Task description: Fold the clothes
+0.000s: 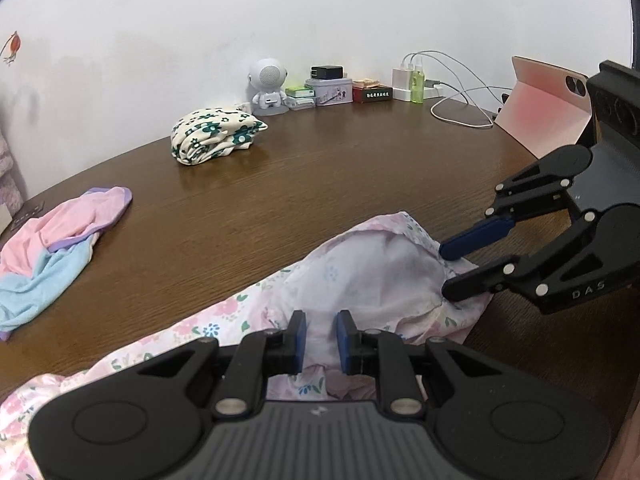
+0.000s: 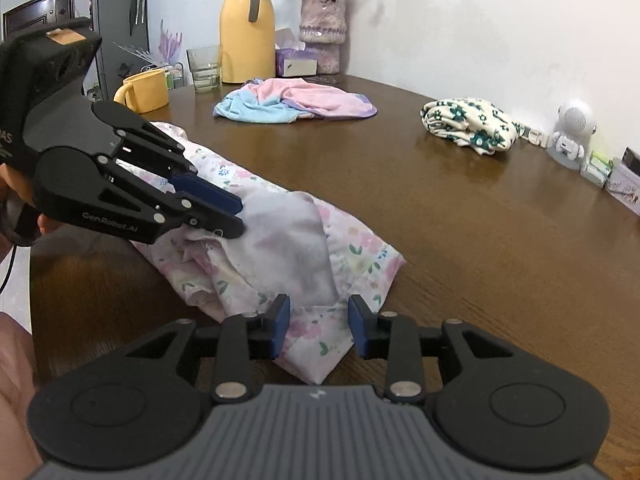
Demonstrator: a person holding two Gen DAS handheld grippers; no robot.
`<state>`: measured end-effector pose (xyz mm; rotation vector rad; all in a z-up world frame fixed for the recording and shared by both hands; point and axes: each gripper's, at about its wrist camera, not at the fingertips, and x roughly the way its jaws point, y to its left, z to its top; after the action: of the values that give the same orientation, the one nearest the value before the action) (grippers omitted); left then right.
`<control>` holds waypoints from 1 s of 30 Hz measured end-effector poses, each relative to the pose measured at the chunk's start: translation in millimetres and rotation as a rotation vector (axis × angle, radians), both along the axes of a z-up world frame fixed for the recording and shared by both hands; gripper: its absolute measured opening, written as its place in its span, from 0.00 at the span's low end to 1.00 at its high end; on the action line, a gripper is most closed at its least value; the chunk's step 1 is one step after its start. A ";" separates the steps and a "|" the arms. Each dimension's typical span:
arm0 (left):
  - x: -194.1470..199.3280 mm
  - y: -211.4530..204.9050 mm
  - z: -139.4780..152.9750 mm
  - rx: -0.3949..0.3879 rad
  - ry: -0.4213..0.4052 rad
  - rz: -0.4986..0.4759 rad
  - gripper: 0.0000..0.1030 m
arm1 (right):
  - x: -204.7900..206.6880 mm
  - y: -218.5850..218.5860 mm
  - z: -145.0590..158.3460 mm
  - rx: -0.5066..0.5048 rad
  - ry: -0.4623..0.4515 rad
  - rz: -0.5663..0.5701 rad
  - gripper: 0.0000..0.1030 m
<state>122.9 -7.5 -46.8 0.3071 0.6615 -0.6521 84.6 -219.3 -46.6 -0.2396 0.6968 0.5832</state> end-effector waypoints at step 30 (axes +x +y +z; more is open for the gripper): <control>-2.7 -18.0 4.8 -0.006 0.009 0.012 0.17 | 55.3 -10.8 0.0 0.108 0.114 -0.111 0.16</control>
<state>120.2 -25.6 -42.0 0.2945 0.6699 -0.6444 140.0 -230.1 -46.7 -0.0666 0.7812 0.5290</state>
